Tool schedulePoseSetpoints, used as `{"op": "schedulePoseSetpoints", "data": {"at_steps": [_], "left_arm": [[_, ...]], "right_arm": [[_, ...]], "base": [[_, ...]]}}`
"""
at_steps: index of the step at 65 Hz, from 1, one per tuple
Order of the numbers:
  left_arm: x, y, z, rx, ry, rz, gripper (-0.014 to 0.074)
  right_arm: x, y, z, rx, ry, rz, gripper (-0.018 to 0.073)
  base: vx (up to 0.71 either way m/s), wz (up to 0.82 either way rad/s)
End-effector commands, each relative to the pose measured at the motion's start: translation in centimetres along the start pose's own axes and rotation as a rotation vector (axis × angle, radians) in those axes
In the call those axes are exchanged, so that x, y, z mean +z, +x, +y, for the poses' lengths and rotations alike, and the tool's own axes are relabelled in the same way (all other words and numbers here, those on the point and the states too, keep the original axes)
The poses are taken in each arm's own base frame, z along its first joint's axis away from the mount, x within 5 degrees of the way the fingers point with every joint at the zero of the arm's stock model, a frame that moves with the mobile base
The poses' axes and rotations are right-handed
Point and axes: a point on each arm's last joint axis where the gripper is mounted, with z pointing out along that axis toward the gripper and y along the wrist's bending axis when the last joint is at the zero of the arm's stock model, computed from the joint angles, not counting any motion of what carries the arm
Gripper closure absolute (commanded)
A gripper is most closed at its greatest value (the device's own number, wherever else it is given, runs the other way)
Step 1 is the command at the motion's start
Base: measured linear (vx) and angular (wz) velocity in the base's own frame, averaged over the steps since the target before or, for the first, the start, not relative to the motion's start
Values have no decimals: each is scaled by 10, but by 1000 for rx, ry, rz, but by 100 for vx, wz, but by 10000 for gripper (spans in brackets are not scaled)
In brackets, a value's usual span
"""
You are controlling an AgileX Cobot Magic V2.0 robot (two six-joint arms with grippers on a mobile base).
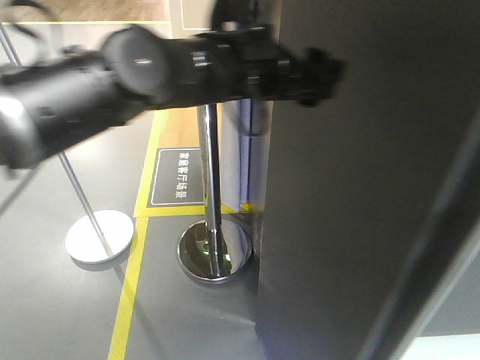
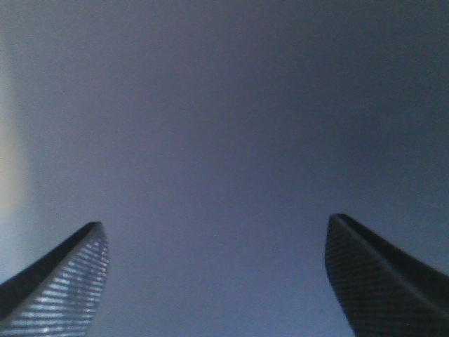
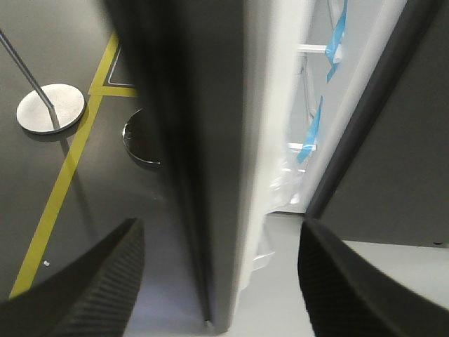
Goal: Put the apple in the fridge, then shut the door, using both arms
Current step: 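Push the refrigerator door closed with the left gripper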
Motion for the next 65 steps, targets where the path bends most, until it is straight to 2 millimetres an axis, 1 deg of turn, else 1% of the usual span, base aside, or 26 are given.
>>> {"op": "schedulePoseSetpoints", "data": {"at_steps": [1, 2, 5, 7, 10, 13, 15, 21, 28, 37, 47, 52, 57, 65], "left_arm": [[-2, -35, -20, -5, 50, -125, 3], [2, -33, -21, -9, 56, -118, 3], [10, -38, -25, -12, 75, -131, 3], [15, -37, -27, -16, 81, -128, 3], [22, -42, -30, -16, 98, -145, 3], [30, -42, -31, -13, 108, -145, 3], [32, -45, -33, -8, 121, -154, 3], [40, -47, -35, 2, 145, -149, 3], [40, -51, -36, 11, 153, -153, 3], [33, -54, -31, 21, 153, -137, 3], [22, -50, -20, 45, 197, 4, 3], [16, -49, -6, 57, 197, 72, 3], [8, -48, 4, 56, 207, 130, 3], [-9, -52, 13, 85, 224, 186, 3]], "right_arm": [[-3, -11, -1, -4, 14, -74, 106], [-3, -11, -1, -4, 14, -74, 106], [-3, -11, -1, -4, 14, -74, 106], [-3, -11, -1, -4, 14, -74, 106], [-3, -11, -1, -4, 14, -74, 106], [-3, -11, -1, -4, 14, -74, 106], [-3, -11, -1, -4, 14, -74, 106], [-3, -11, -1, -4, 14, -74, 106], [-3, -11, -1, -4, 14, -74, 106], [-3, -11, -1, -4, 13, -75, 106], [-3, -11, -1, -4, 13, -75, 106], [-3, -11, -1, -4, 13, -75, 106], [-3, -11, -1, -4, 13, -75, 106], [-3, -11, -1, -4, 13, -75, 106]], "base": [[0, 0], [0, 0], [0, 0], [0, 0], [0, 0], [0, 0], [0, 0], [0, 0], [0, 0], [0, 0], [0, 0], [0, 0], [0, 0], [0, 0]]}}
